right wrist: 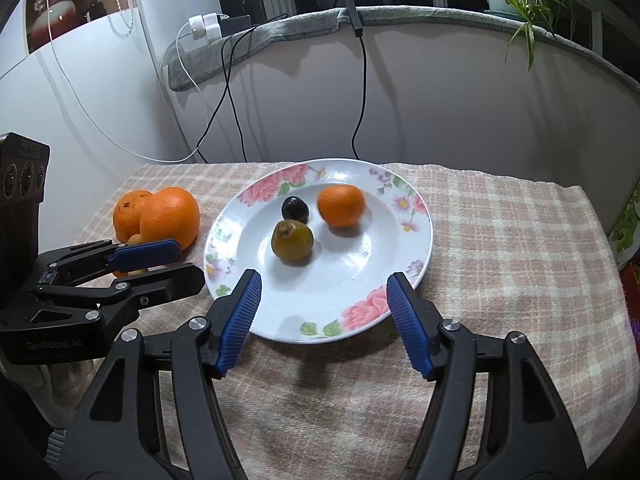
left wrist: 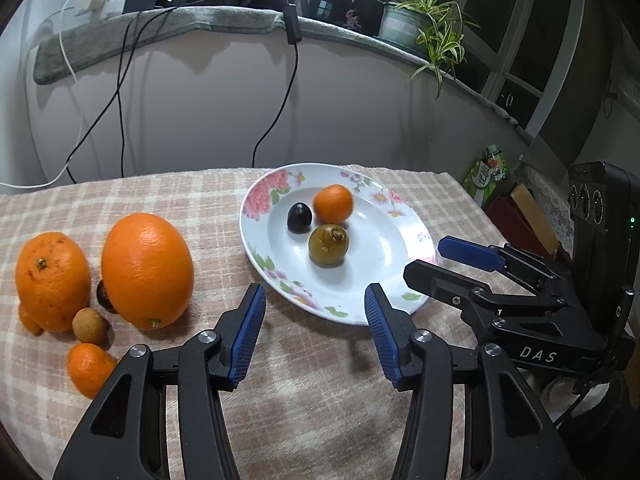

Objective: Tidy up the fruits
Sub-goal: 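Move the right gripper toward the large orange beside the plate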

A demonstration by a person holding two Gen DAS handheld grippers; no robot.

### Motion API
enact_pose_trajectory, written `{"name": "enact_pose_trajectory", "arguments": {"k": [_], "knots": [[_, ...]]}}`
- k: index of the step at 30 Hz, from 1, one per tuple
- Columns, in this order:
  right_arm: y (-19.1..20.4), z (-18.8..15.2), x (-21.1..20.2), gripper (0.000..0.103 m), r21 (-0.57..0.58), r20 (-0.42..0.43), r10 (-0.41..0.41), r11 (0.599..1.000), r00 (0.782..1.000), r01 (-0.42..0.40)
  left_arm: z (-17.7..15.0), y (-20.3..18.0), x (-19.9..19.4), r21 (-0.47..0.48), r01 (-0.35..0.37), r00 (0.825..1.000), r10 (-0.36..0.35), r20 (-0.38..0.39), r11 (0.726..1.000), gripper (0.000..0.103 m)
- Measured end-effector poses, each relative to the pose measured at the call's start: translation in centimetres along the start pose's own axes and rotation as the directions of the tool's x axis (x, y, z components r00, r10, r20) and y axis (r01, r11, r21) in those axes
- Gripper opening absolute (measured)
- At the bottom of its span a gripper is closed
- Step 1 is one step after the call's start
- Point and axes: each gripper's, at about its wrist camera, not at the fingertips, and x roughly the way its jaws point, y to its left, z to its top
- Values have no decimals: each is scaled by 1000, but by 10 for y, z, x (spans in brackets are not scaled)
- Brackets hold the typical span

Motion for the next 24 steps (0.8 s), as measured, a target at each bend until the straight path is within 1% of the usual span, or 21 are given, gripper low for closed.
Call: {"name": "enact_pose_trajectory", "arguments": {"k": [6, 8, 12, 14, 20, 24], "knots": [[6, 3, -4, 69, -2, 6, 16, 1000, 1000, -16, -1, 7, -12, -13, -16, 1000, 17, 24, 1000, 57], [10, 6, -5, 77, -1, 10, 29, 1000, 1000, -29, -1, 11, -18, -20, -27, 999, 28, 36, 999, 60], [18, 10, -8, 84, -2, 20, 64, 998, 998, -64, -3, 23, -30, -39, -50, 997, 53, 64, 998, 72], [23, 14, -8, 89, -1, 23, 85, 996, 996, -85, -4, 29, -34, -47, -72, 995, 75, 71, 996, 72], [41, 25, 0, 92, -17, 18, 128, 992, 992, -127, -9, 62, -53, -95, -135, 986, 143, 88, 986, 72], [55, 32, 9, 93, -37, 5, 157, 987, 988, -157, -12, 88, -63, -138, -170, 979, 183, 88, 976, 72]]}}
